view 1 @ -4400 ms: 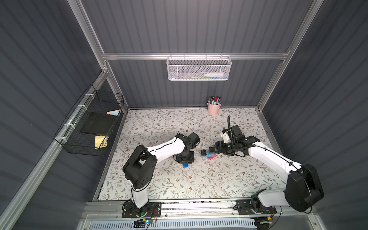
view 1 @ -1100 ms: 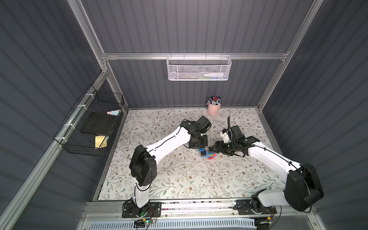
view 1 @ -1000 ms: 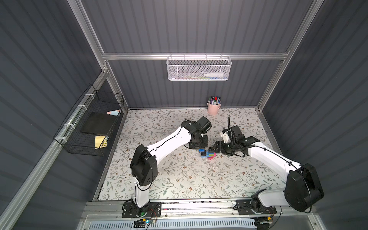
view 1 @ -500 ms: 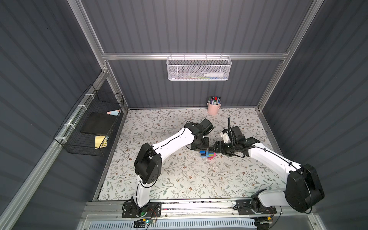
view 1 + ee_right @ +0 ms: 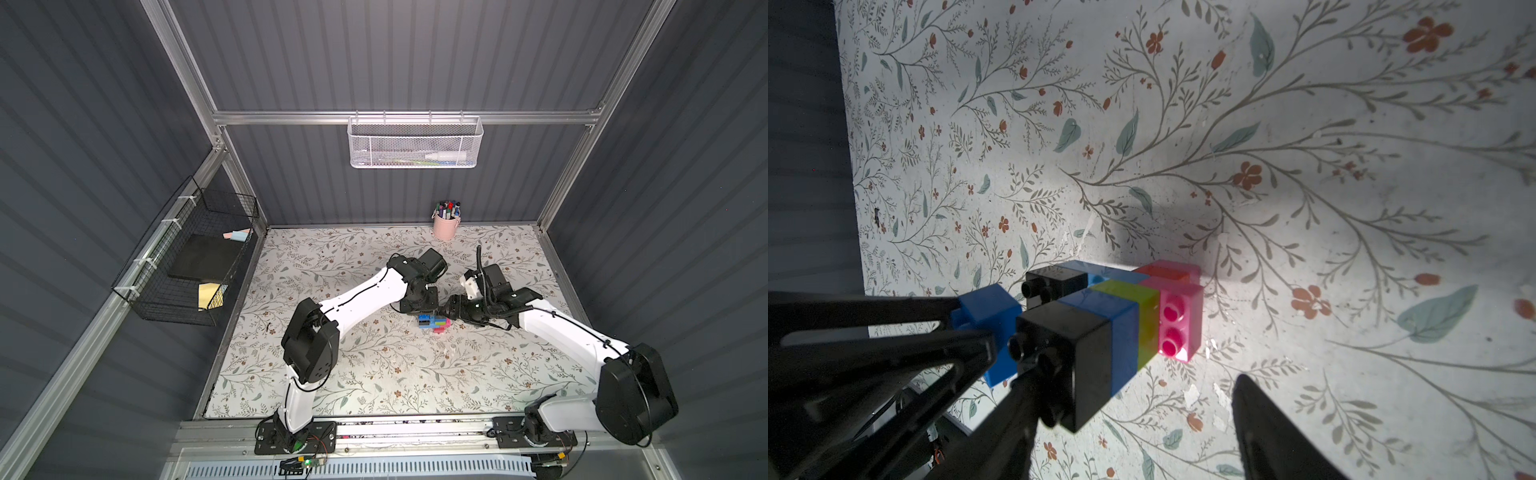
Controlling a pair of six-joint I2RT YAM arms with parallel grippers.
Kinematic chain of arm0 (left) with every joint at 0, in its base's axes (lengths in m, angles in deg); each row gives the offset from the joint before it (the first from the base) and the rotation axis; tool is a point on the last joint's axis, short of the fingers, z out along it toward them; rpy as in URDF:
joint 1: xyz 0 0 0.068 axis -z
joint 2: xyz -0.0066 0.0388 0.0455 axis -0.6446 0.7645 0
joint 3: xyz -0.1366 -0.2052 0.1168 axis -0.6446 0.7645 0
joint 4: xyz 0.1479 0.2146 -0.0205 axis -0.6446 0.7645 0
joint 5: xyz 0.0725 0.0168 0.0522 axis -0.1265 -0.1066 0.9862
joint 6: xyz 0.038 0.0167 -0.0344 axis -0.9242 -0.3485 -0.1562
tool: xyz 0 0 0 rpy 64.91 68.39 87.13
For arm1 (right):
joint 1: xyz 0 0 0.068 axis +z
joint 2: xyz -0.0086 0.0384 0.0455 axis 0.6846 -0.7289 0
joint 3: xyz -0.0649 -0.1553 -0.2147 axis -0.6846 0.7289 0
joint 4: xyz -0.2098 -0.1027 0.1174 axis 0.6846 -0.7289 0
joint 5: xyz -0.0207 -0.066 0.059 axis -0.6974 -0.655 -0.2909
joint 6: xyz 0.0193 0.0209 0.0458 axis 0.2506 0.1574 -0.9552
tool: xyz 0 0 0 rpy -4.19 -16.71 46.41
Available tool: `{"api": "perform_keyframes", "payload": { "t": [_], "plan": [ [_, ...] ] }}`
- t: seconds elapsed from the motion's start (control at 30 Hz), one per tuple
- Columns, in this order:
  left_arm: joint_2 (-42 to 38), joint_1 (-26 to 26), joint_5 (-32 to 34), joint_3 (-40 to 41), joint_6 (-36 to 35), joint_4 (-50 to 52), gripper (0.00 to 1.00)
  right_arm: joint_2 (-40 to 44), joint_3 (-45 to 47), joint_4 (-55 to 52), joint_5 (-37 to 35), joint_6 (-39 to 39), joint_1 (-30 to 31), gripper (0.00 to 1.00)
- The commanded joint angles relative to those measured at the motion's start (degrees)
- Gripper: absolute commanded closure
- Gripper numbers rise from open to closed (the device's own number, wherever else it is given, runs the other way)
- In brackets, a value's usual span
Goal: Assemble the number 4 with lego
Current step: Assemble the lego brick with the lego brick.
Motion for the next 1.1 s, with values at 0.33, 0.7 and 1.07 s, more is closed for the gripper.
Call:
{"api": "perform_keyframes", "payload": {
  "t": [0.33,0.7,1.07],
  "plan": [
    [3.64,0.29,1.8,-2.48,0.43,0.61,0.9,-2.43,4.29,-7.72,-5.44,0.2,-0.03,0.28],
    [5.71,0.31,2.55,-4.95,-1.39,3.87,0.91,-2.71,4.56,-7.59,-5.36,0.44,-0.06,0.28],
    [9.4,0.78,3.03,-9.66,-6.25,9.45,0.91,-2.25,5.19,-7.5,-5.43,0.46,-0.09,0.29]
  ]
}}
